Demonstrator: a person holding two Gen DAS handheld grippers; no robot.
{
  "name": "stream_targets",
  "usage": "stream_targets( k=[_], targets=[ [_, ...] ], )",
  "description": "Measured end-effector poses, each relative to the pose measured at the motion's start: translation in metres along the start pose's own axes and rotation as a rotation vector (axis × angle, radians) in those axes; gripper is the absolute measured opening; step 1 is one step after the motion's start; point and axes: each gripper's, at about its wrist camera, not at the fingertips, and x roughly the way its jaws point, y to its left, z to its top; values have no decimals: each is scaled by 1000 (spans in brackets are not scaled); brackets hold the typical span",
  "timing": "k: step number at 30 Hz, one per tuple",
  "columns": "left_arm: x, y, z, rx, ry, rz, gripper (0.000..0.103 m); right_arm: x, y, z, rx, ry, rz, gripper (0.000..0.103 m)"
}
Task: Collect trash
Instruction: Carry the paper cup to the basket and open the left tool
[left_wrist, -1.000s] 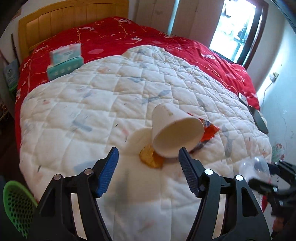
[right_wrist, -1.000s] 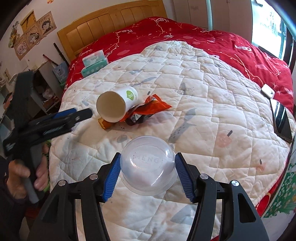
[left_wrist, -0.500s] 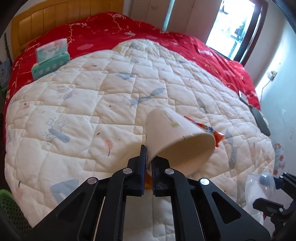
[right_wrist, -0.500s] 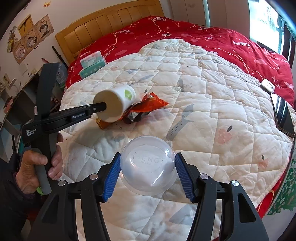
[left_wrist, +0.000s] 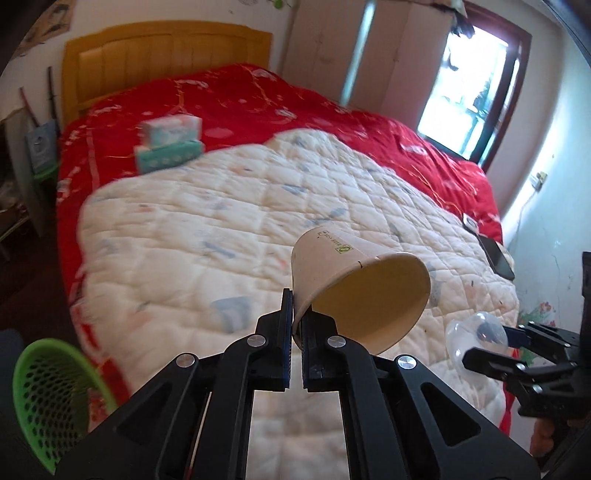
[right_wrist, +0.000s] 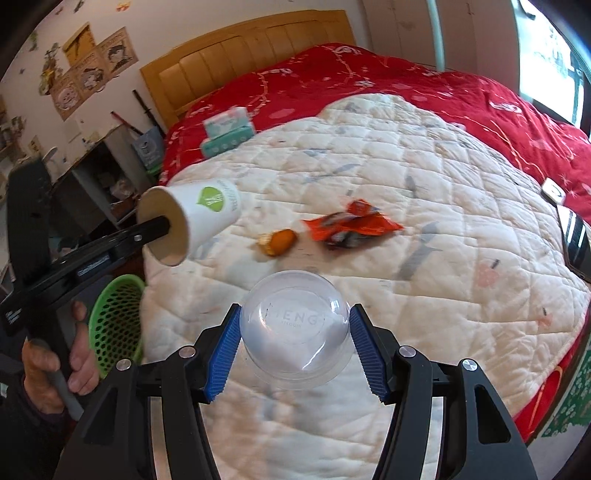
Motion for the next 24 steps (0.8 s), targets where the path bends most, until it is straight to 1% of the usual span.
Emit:
stream_targets(
  k=[2, 5, 10, 12, 13, 19, 24],
  targets=[
    [-22, 16, -7, -29, -19, 15, 2, 0, 15, -1, -21, -1, 17, 57],
    [-50, 41, -20, -67, -42, 59, 2, 2, 38, -1, -51, 1, 45, 57],
    [-93, 93, -48, -152, -66, 161, 2, 7, 74, -1, -106, 11, 85, 57],
    [-105, 110, -57, -179, -68, 190, 2, 10, 91, 0, -130, 18, 103, 57],
    [-113, 123, -64, -199, -65, 219, 2, 11, 96, 0, -139, 19, 108, 57],
    [-141, 167, -93, -268, -67, 290, 2, 17, 137, 0, -200, 25, 148, 57],
    [-149, 194, -108, -316, -48, 336, 3, 24, 163, -1, -242, 38, 170, 57]
  ],
)
